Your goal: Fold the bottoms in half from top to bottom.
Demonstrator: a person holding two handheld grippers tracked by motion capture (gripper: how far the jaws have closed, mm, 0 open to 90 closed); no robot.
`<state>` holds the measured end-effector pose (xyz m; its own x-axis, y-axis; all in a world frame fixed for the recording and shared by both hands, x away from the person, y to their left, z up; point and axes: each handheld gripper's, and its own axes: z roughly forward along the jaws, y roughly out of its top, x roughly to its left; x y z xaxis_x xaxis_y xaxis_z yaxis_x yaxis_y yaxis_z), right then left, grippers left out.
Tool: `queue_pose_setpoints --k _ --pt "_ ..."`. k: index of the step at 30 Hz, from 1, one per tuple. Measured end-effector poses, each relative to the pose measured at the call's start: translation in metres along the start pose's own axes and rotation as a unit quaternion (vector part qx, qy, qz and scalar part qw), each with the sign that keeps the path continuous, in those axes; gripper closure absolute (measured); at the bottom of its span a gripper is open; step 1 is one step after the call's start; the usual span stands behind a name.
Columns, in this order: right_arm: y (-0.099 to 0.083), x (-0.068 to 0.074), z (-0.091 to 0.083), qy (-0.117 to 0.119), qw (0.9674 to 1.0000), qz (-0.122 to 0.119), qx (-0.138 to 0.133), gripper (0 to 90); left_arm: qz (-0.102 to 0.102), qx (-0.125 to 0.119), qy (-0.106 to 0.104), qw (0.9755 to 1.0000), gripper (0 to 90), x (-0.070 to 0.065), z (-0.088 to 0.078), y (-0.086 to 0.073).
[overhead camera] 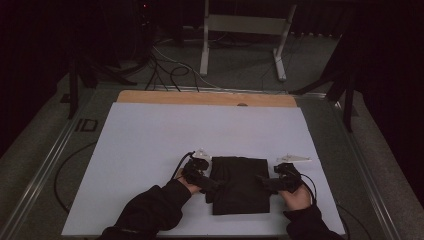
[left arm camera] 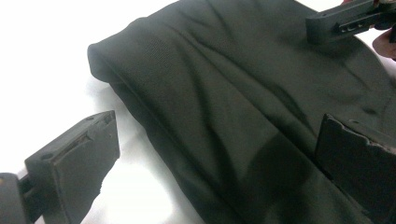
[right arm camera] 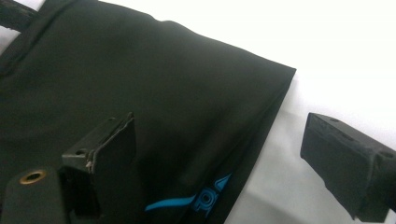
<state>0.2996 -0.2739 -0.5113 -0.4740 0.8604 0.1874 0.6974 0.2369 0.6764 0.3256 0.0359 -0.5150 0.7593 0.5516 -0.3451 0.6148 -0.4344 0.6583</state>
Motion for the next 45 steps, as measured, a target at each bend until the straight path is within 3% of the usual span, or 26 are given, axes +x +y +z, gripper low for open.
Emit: queue_pose_setpoints --k 15,20,24,29,34,43,45 --pt "0.000 0.002 0.010 0.005 0.9998 0.005 0.017 10.1 -0.013 -0.002 0.013 0.9998 7.5 0.002 0.009 0.000" --pt "0.000 0.012 0.013 -0.010 0.9986 -0.036 0.036 10.4 -0.020 0.003 0.019 0.9996 8.9 -0.001 0.010 0.001" --pt "0.000 0.014 0.012 -0.023 0.9981 -0.043 0.039 16.0 -0.034 0.003 0.015 0.9993 26.2 -0.001 0.009 0.001" --pt "0.000 0.019 0.010 -0.018 0.9981 -0.046 0.038 29.9 -0.048 0.010 0.017 0.9987 34.6 -0.002 0.009 0.003" --pt "-0.001 0.022 0.008 -0.004 0.9981 -0.049 0.037 41.1 -0.046 0.020 0.009 0.9987 43.4 -0.004 0.011 0.005" --pt "-0.001 0.030 0.009 0.014 0.9964 -0.070 0.046 45.7 -0.040 0.033 -0.002 0.9986 58.8 -0.009 0.016 0.008" --pt "-0.001 0.032 0.010 0.021 0.9959 -0.075 0.046 51.5 -0.034 0.035 -0.003 0.9988 63.9 -0.012 0.018 0.007"
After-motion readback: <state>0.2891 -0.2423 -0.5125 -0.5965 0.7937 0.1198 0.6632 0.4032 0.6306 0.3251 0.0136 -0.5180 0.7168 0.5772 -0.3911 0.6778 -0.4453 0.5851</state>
